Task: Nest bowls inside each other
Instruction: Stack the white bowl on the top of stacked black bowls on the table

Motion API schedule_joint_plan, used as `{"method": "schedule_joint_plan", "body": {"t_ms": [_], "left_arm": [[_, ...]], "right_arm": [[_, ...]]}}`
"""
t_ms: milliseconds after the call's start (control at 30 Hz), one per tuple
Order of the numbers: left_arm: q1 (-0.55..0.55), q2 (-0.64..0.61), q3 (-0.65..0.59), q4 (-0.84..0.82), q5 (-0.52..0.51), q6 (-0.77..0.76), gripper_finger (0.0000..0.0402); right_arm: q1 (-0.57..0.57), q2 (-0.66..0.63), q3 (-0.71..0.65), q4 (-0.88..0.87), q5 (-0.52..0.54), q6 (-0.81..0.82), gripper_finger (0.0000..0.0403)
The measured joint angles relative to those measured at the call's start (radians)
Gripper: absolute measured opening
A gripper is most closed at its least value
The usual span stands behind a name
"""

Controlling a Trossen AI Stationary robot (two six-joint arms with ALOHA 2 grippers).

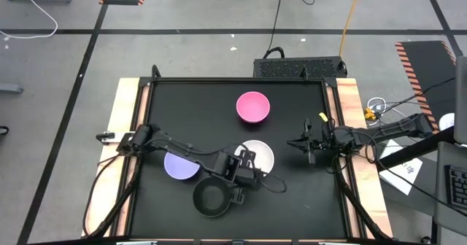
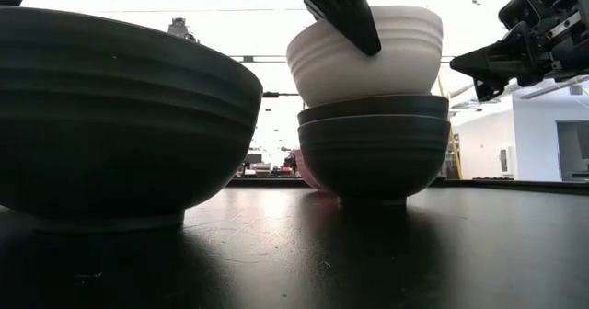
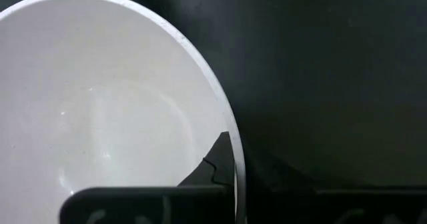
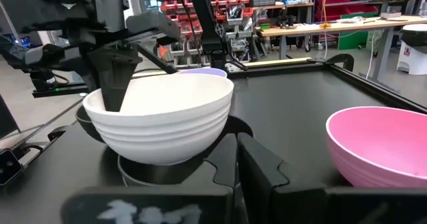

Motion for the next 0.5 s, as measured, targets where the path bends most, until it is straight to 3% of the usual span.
{"method": "schedule_joint_plan", "body": {"t_ms": [500], "left_arm": [[0.047, 0.021, -0.001, 0.016, 0.043, 0.028, 0.0003]], "right_arm": [[0.0, 0.0, 0.0, 0.007, 0.0, 0.0, 0.0006]]}}
